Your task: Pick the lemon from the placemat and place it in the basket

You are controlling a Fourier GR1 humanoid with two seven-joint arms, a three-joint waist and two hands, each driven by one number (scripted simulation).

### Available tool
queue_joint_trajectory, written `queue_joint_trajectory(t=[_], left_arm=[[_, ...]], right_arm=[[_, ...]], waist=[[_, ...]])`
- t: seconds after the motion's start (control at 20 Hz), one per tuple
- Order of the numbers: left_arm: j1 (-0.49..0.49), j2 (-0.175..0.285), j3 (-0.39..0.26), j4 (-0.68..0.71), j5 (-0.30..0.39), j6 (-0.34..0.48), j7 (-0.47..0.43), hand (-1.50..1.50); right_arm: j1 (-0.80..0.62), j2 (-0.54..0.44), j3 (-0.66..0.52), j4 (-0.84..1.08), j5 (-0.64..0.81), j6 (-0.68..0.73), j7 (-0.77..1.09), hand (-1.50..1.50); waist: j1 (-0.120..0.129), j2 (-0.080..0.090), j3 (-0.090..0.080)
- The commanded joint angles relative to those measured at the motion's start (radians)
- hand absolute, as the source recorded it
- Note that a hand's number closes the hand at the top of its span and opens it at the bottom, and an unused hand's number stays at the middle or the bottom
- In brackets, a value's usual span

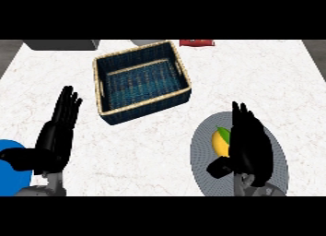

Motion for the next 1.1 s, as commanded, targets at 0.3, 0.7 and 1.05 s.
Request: queue_joint_trajectory(t=[0.3,0.7,1.05], left_arm=[[0.024,-0.018,0.029,-0.034,-0.011,-0.038,0.005,0.0],[0.114,-0.079,-0.039,-0.069,-0.086,-0.015,-0.042,0.0],[0.02,-0.069,0.034,-0.078,-0.064,-0.034,0.073,0.0]], right_arm=[[0.005,0.006,0.011,0.093,-0.012,-0.065,0.063,-1.5],[0.034,0.0,-0.076,0.177,-0.025,-0.099,-0.042,-1.5],[0.092,0.006,-0.027,0.163,-0.026,-0.137,-0.046,-1.5]], waist=[[0.001,0.0,0.0],[0.002,0.0,0.0],[-0.001,-0.001,0.0]])
